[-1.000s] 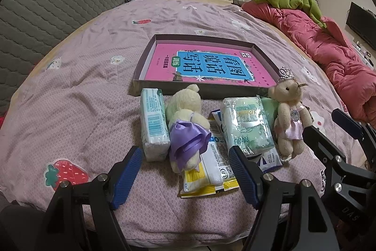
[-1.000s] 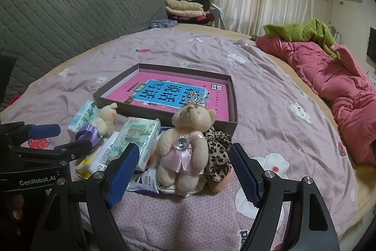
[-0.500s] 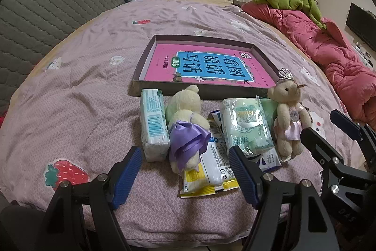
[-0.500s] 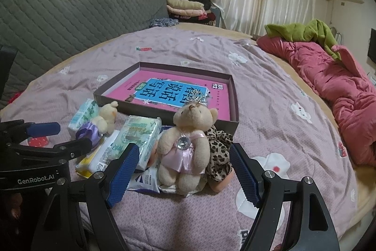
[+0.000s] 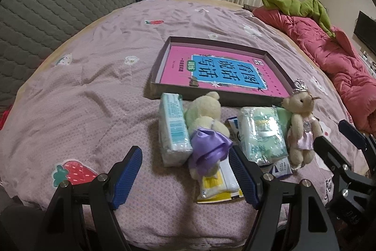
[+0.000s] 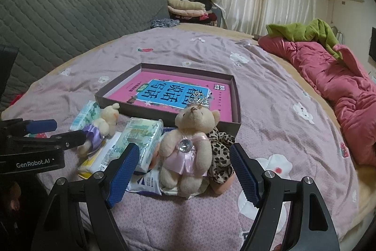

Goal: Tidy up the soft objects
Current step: 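Grasp the blue-white tissue pack with left tool while right tool grasps the crowned teddy bear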

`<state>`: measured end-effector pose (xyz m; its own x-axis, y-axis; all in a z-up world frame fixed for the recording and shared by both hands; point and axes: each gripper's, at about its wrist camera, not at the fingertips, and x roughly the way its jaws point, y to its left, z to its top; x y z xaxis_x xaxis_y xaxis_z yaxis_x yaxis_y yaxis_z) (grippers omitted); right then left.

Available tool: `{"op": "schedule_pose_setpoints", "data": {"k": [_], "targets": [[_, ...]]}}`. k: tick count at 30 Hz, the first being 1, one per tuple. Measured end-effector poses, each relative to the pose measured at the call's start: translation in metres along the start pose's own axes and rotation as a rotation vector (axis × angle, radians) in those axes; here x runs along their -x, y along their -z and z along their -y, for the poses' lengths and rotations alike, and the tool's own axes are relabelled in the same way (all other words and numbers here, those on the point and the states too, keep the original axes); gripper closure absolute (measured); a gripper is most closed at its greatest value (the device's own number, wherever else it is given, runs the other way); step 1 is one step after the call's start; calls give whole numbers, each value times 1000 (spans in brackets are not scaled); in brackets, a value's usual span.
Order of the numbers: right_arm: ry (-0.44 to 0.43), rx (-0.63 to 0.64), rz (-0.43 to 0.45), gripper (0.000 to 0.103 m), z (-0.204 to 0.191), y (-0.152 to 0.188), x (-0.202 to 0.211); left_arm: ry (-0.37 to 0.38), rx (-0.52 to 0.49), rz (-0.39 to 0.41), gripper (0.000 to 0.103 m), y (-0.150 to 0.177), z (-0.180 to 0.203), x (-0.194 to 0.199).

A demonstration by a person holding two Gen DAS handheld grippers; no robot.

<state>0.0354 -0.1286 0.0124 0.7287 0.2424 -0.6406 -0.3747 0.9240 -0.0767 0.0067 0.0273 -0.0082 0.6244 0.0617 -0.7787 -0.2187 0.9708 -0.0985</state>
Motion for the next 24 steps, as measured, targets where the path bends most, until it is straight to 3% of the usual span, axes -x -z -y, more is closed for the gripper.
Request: {"op": "schedule_pose_setpoints", "data": {"k": [24], "targets": [[-30,-60,-24,23,25,-23,-27,-28,75,-18,28,-23,-32,-26]]}}
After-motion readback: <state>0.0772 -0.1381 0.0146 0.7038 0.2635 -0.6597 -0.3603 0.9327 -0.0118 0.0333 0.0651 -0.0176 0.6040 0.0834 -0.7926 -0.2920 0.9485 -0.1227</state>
